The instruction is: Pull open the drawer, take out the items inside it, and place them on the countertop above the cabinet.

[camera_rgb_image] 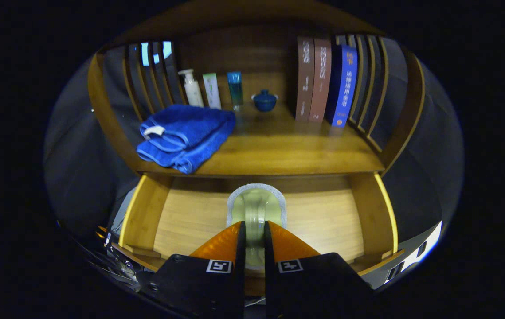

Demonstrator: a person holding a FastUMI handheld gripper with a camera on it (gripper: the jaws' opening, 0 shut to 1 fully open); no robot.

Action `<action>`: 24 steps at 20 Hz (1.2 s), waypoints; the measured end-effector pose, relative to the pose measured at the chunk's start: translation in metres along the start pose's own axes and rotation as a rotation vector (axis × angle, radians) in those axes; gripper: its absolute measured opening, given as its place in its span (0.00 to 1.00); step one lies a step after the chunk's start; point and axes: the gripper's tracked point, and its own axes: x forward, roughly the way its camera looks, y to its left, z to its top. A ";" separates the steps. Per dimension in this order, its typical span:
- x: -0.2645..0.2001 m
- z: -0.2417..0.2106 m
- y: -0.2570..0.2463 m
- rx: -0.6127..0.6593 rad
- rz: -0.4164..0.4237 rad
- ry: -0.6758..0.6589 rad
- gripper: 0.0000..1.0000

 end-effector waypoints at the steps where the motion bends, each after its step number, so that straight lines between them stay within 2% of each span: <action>1: -0.004 0.013 -0.001 -0.004 -0.001 -0.029 0.23; 4: -0.006 0.043 -0.001 0.015 0.004 -0.075 0.23; 7: 0.013 0.078 0.002 0.031 0.024 -0.090 0.23; 10: 0.045 0.115 0.001 0.033 0.030 -0.082 0.23; 15: 0.110 0.150 -0.005 0.047 0.031 0.020 0.23; 20: 0.157 0.160 -0.012 0.038 0.005 0.136 0.23; 24: 0.172 0.156 -0.012 0.041 0.012 0.191 0.23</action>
